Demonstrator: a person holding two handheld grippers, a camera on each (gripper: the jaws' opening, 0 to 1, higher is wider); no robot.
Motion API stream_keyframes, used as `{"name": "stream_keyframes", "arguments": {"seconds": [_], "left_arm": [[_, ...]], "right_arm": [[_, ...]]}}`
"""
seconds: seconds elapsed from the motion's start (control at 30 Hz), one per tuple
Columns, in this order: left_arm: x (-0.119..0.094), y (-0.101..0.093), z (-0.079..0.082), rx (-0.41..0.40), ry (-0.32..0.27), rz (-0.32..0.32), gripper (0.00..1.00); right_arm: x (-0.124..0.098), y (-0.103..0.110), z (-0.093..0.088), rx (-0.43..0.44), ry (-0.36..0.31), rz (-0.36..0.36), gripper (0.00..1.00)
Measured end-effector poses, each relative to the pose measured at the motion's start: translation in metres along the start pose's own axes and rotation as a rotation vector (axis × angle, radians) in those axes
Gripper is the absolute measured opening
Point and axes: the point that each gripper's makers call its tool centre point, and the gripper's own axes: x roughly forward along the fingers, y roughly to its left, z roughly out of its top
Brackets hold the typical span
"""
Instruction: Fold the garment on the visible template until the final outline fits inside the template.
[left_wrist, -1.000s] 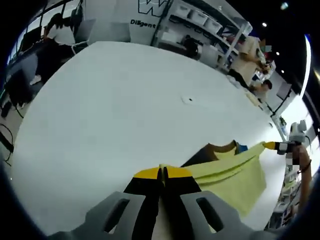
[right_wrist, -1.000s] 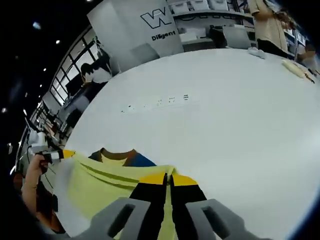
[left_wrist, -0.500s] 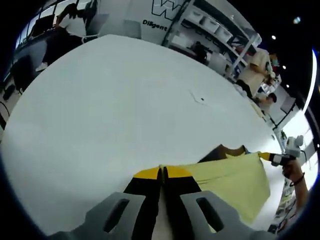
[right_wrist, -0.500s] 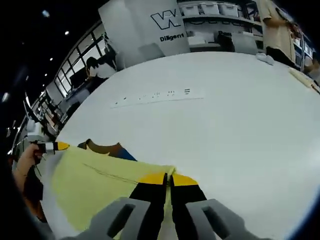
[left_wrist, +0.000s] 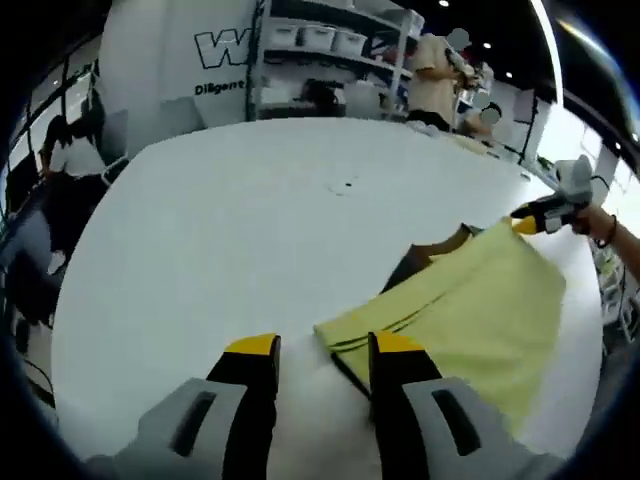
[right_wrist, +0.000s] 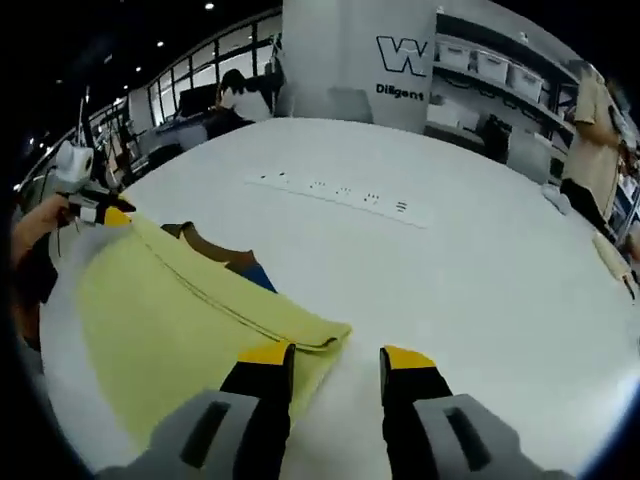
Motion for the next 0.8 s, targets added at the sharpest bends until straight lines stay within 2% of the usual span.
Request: {"name": "stream_keyframes", "arguments": {"seconds": [0.07,0.1,0.13,0.2,0.23,0.27,0.33,0.4,0.5,0.57,0.6,0.67,0.7,0.77,0.8], "left_arm": [[0.0,0.001,0.0,0.112,-0.01,0.007,0.35],[0.0,0.002,-0.003,0.153,0.002,0.011,0.36],[0.0,0.001,-0.005,0.187,0.013,0.004,0.37],[0.0,0.001,-0.007,0.206,0.021,0.008,0.38],[0.001,0.002,-0.007,0.234,0.015,0.012,0.37],[0.002,0.002,-0.007,0.228,0.018,0.016,0.36],[0.005,0.002,-0.007,0.226,0.016,0.013,0.36],[0.006,0.002,-0.007,0.226,0.013,0.015,0.35],[0.01,-0.004,-0.001,0.311,-0.013,0.001,0.34],[0.011,-0.005,-0.001,0.357,-0.007,0.003,0.35],[0.012,-0.007,-0.001,0.388,-0.009,-0.002,0.34],[0.014,-0.009,-0.001,0.404,-0.013,-0.013,0.32],[0.014,-0.01,-0.001,0.419,-0.02,-0.024,0.3],[0.014,-0.011,0.0,0.446,-0.027,-0.028,0.28],[0.015,-0.013,0.002,0.493,-0.038,-0.033,0.27]], "right_arm": [[0.001,0.002,-0.001,0.001,-0.002,0.017,0.36],[0.001,0.004,-0.002,0.03,-0.01,0.033,0.38],[0.002,0.004,-0.002,0.03,-0.017,0.037,0.39],[0.002,0.004,0.001,-0.004,-0.041,0.032,0.37],[0.003,0.002,0.0,-0.072,-0.03,0.019,0.36],[0.004,0.001,-0.001,-0.102,-0.022,0.012,0.36],[0.007,0.001,-0.001,-0.149,-0.016,-0.004,0.37],[0.009,0.002,-0.001,-0.159,-0.012,0.0,0.37],[0.013,0.002,0.007,-0.268,-0.057,-0.005,0.36],[0.014,0.001,0.008,-0.364,-0.05,-0.01,0.35],[0.014,0.001,0.009,-0.377,-0.055,-0.01,0.33],[0.013,0.001,0.012,-0.435,-0.072,-0.015,0.3],[0.013,-0.001,0.016,-0.503,-0.083,-0.03,0.27],[0.014,-0.001,0.014,-0.514,-0.065,-0.026,0.26],[0.014,-0.001,0.015,-0.52,-0.07,-0.022,0.26]]}}
